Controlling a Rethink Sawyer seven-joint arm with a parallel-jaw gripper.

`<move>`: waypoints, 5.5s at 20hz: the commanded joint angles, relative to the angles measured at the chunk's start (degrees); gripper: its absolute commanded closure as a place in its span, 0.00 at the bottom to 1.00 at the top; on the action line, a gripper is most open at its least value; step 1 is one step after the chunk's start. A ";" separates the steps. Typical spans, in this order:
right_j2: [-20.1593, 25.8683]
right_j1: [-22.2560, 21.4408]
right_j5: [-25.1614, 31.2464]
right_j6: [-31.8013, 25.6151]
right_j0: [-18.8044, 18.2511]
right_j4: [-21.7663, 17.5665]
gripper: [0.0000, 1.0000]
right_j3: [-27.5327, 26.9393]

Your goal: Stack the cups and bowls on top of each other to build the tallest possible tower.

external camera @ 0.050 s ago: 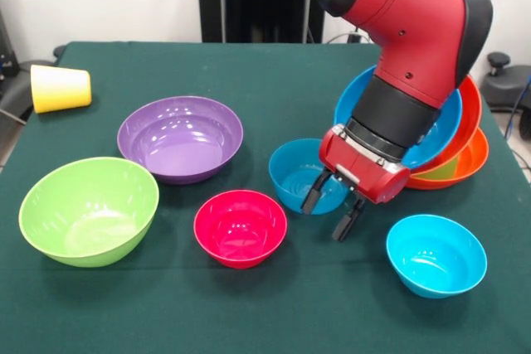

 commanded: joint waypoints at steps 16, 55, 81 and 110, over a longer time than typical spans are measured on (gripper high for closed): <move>7.37 -13.47 12.16 1.22 0.21 -1.75 0.00 11.28; 13.53 -20.67 20.55 -15.67 -11.67 -6.99 0.00 1.17; 18.50 -16.14 22.10 -7.50 -14.52 -14.03 0.00 -7.18; 17.45 -9.79 28.27 -5.31 -15.29 -11.64 0.00 -18.24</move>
